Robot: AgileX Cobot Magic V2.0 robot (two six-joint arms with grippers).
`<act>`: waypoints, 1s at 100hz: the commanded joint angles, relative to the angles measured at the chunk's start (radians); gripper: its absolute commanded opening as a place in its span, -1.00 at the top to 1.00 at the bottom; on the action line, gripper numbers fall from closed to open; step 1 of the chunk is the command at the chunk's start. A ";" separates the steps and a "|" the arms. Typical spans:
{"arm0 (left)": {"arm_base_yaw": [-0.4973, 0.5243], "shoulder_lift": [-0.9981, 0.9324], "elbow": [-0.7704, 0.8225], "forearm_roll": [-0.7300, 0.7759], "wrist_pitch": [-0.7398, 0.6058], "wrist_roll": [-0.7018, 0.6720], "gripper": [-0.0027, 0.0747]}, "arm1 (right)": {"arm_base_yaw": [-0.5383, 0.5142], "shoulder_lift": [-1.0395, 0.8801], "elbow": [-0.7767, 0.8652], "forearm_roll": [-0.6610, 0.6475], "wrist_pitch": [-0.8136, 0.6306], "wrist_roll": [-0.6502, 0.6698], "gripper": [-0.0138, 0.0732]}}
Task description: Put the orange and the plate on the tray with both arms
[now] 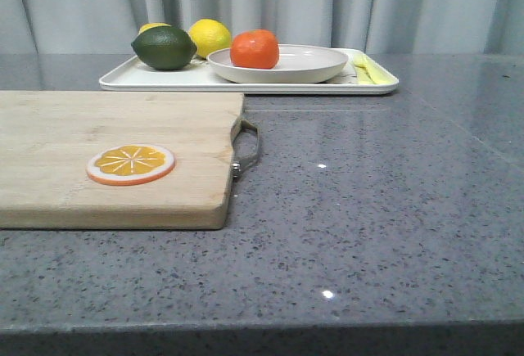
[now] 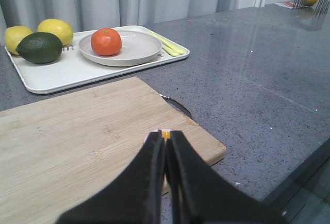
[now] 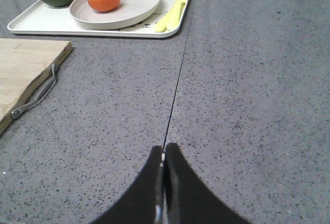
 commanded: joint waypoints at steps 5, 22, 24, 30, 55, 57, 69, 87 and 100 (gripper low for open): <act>0.002 0.012 -0.023 -0.016 -0.071 -0.006 0.98 | 0.000 0.011 -0.024 -0.003 -0.069 -0.010 0.84; 0.002 0.012 -0.023 -0.016 -0.071 -0.006 0.98 | 0.000 0.011 -0.024 -0.003 -0.069 -0.010 0.84; 0.002 0.012 -0.023 -0.016 -0.071 -0.006 0.98 | 0.000 0.011 -0.024 -0.003 -0.069 -0.010 0.84; 0.002 0.012 -0.023 -0.016 -0.071 -0.006 0.98 | 0.000 0.011 -0.024 -0.003 -0.069 -0.010 0.84; 0.002 0.012 -0.019 -0.016 -0.071 -0.006 0.98 | 0.000 0.011 -0.024 -0.003 -0.069 -0.010 0.84; 0.002 0.012 -0.017 -0.016 -0.073 -0.006 0.98 | 0.000 0.011 -0.024 -0.003 -0.069 -0.010 0.84; 0.013 0.009 0.003 -0.014 -0.138 -0.006 0.98 | 0.000 0.011 -0.024 -0.003 -0.069 -0.010 0.84; 0.129 0.009 0.089 0.009 -0.346 -0.006 0.98 | 0.000 0.011 -0.024 -0.003 -0.069 -0.010 0.84; 0.237 0.009 0.192 0.009 -0.530 -0.006 0.98 | 0.000 0.011 -0.024 -0.003 -0.069 -0.010 0.84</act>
